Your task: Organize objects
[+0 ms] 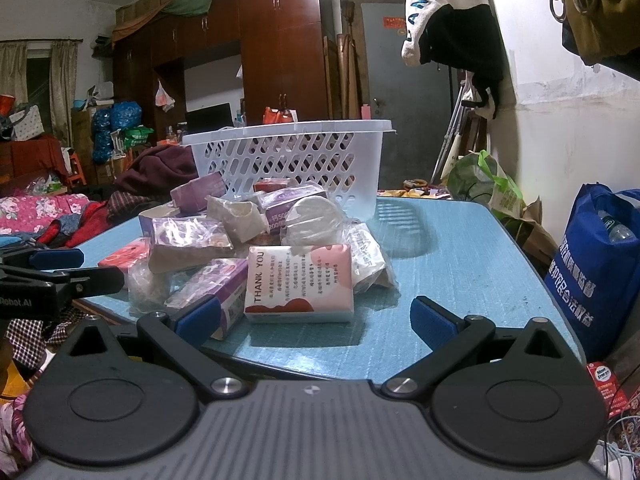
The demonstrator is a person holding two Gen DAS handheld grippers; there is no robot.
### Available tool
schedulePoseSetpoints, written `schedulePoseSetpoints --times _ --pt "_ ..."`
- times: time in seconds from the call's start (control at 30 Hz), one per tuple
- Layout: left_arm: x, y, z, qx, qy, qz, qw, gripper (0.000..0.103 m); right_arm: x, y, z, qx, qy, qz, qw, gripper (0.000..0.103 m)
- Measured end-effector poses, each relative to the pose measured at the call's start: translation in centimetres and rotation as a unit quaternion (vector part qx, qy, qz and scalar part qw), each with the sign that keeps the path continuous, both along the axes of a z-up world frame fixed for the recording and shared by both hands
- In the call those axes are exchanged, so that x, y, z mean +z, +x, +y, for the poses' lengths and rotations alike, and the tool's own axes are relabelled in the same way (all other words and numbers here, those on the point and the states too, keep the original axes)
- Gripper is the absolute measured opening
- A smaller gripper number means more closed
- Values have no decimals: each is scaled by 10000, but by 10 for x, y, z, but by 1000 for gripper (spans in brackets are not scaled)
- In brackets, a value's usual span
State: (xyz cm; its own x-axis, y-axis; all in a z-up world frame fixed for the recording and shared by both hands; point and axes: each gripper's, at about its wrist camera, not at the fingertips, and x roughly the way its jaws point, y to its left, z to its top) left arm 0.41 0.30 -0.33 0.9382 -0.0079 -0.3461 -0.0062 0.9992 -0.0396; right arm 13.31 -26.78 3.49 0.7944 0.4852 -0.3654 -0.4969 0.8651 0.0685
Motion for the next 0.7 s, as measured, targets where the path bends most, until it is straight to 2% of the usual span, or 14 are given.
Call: schedulePoseSetpoints --times 0.6,0.7 --pt "0 1 0 14 -20 40 10000 100 -1 1 0 -9 9 22 10000 103" --pt "0 1 4 55 -52 -111 9999 100 -2 2 0 8 26 26 10000 103"
